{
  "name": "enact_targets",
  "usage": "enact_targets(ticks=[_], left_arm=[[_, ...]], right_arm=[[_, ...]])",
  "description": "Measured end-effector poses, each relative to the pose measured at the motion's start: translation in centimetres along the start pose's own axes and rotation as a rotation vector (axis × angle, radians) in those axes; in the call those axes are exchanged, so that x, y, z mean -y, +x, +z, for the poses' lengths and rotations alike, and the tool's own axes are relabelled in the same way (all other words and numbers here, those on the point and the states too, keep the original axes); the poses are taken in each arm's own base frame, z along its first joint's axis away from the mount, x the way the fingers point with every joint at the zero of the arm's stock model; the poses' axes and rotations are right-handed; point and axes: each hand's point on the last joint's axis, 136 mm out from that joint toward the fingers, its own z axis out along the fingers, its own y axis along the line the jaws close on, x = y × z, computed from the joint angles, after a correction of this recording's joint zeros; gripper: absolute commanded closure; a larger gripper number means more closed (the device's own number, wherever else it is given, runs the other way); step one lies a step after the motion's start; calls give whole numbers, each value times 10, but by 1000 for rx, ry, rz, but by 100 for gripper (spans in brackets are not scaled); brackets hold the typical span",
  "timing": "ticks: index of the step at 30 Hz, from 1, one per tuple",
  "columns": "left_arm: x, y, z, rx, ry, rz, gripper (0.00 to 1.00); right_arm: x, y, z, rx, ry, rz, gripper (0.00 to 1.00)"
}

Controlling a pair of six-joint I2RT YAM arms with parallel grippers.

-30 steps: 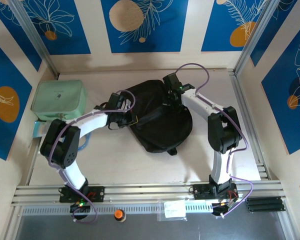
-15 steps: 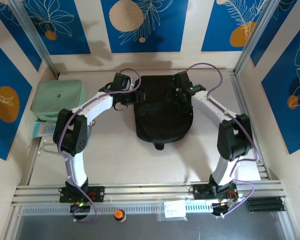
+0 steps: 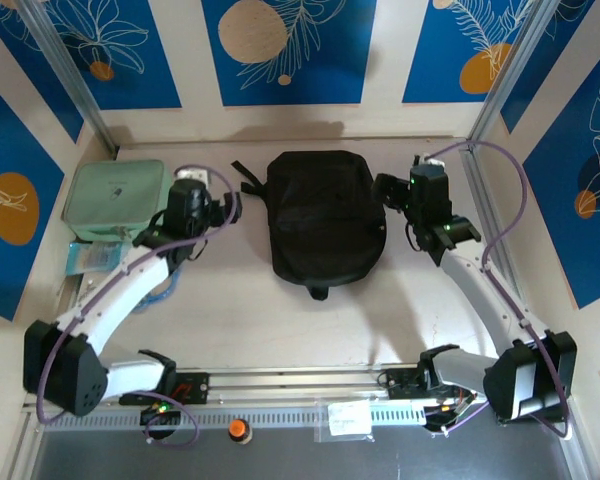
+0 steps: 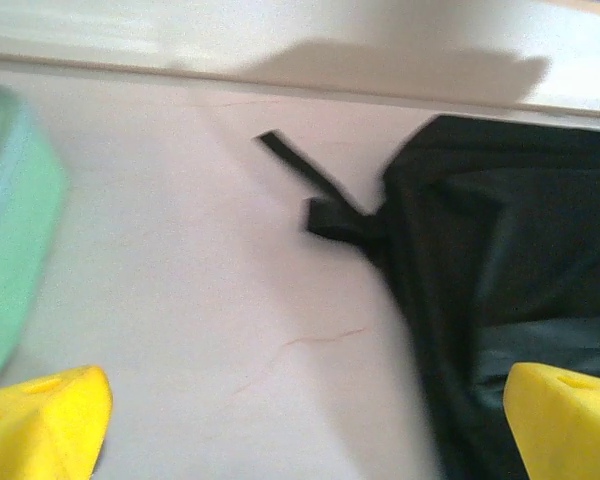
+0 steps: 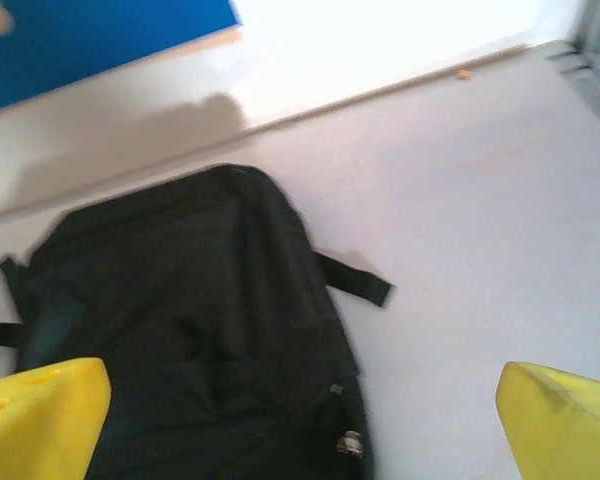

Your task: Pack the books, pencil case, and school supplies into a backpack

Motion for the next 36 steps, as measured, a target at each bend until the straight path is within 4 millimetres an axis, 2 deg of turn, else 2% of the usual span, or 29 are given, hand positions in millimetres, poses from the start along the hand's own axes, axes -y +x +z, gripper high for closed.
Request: enact_targets(ticks=[3, 6, 9, 12, 15, 18, 20, 26, 29, 36], left_arm=[[-39, 36, -2, 9, -144, 21, 0], [-72, 63, -7, 38, -266, 54, 0], [-93, 80, -11, 73, -335, 101, 1], [-103, 86, -8, 91, -350, 137, 1], [-109, 80, -4, 128, -352, 151, 1], [-114, 76, 6, 153, -353, 162, 1], [-115, 81, 15, 161, -333, 176, 1], [-105, 114, 47, 137, -203, 255, 0], [-100, 113, 56, 157, -149, 259, 0], [-96, 110, 68, 197, -74, 240, 1]], right_arm=[[30, 30, 5, -9, 77, -25, 1], [59, 61, 11, -13, 135, -47, 1], [83, 89, 19, -18, 179, -60, 1], [97, 110, 27, -18, 198, -85, 1], [99, 127, 38, -16, 182, -126, 1], [96, 134, 49, -12, 158, -165, 1], [91, 132, 56, 10, 134, -186, 1], [70, 114, 70, 107, 21, -231, 1], [67, 112, 78, 127, -20, -231, 1], [60, 123, 93, 122, -90, -239, 1]])
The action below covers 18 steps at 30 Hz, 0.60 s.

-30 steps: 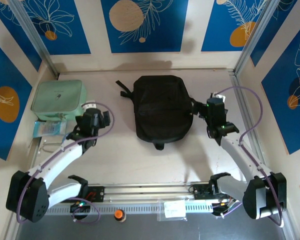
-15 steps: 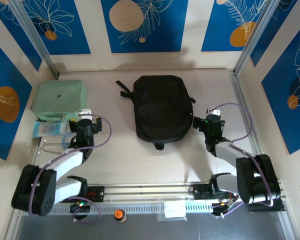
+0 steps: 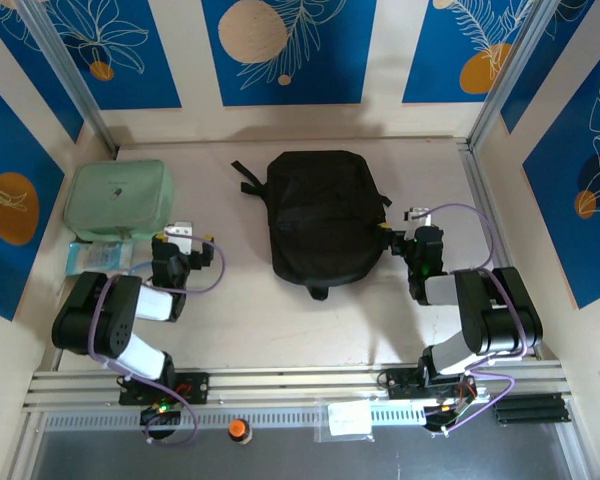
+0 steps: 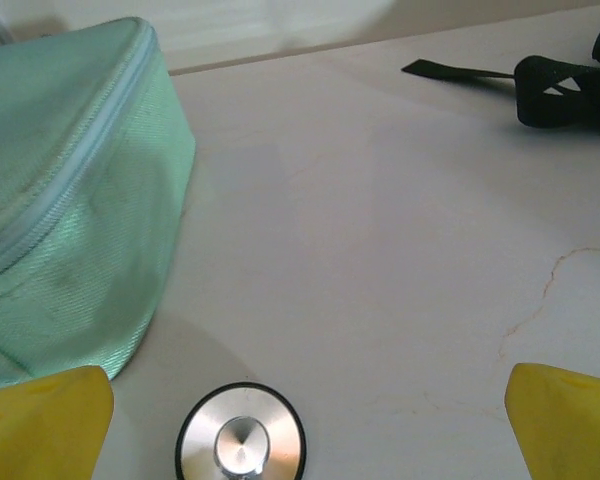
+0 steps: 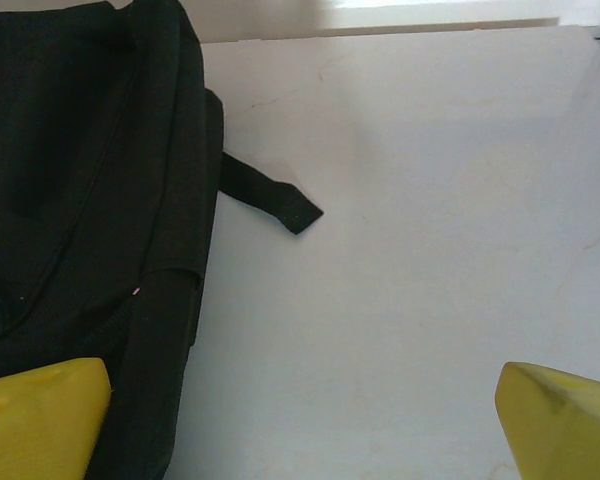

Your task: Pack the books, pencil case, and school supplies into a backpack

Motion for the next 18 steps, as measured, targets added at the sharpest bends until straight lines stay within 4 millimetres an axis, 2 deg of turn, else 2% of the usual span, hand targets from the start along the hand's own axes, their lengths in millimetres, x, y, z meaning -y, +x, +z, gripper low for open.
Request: enact_targets(ticks=[5, 11, 18], left_arm=[[-5, 0, 5, -4, 6, -21, 0], [-8, -20, 17, 19, -3, -44, 0], [-6, -13, 17, -12, 7, -39, 0]], right_arm=[[4, 0, 2, -1, 0, 17, 1], [14, -6, 4, 6, 24, 50, 1], [14, -5, 4, 0, 25, 55, 1]])
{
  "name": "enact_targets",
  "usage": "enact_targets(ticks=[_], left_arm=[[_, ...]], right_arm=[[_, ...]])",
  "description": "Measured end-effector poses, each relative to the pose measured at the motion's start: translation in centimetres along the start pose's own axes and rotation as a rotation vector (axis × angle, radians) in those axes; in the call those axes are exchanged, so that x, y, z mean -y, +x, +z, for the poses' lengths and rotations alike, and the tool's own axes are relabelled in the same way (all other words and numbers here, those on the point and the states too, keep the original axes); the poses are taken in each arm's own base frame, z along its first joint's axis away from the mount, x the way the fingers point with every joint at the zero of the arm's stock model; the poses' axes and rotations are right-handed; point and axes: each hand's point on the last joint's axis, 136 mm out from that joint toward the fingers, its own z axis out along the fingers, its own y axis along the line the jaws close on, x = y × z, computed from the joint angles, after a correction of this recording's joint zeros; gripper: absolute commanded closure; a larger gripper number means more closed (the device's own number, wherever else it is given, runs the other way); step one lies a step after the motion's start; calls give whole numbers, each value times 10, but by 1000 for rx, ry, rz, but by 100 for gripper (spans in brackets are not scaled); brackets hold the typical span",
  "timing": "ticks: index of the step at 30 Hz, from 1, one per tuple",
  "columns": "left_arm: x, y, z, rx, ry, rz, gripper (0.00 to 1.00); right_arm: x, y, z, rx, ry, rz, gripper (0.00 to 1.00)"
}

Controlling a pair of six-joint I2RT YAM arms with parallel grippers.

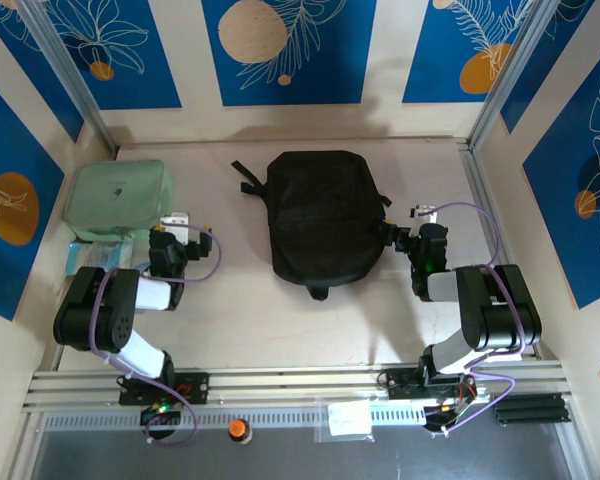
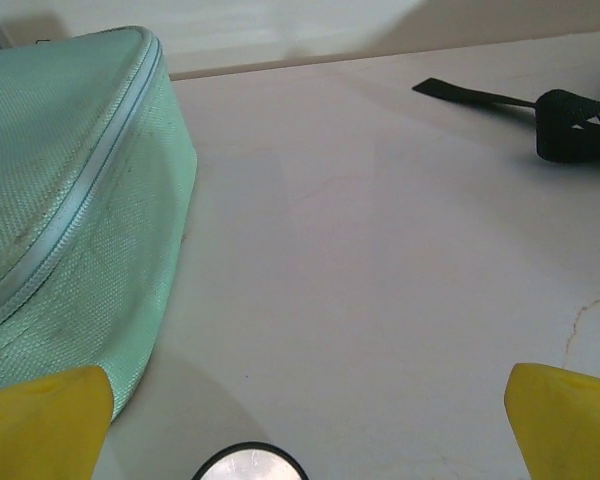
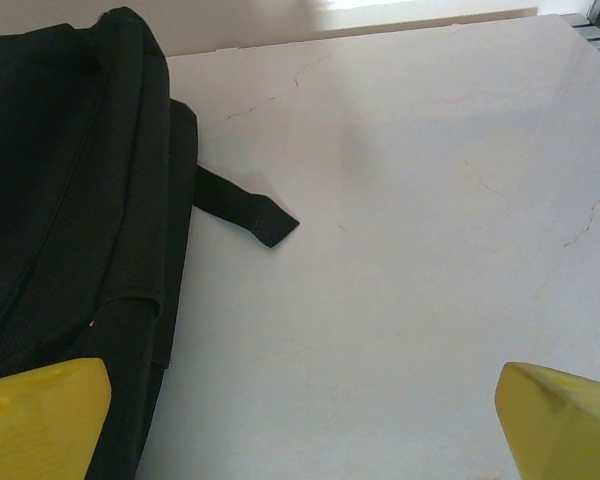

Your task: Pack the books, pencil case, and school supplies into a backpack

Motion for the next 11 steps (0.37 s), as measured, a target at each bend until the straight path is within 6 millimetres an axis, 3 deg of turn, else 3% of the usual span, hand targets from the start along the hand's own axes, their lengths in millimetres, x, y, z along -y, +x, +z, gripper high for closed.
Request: enact_targets(ticks=[11], left_arm=[[7, 3, 3, -27, 39, 6, 0]], right_arm=[[0, 0, 0, 0, 0, 0, 1]])
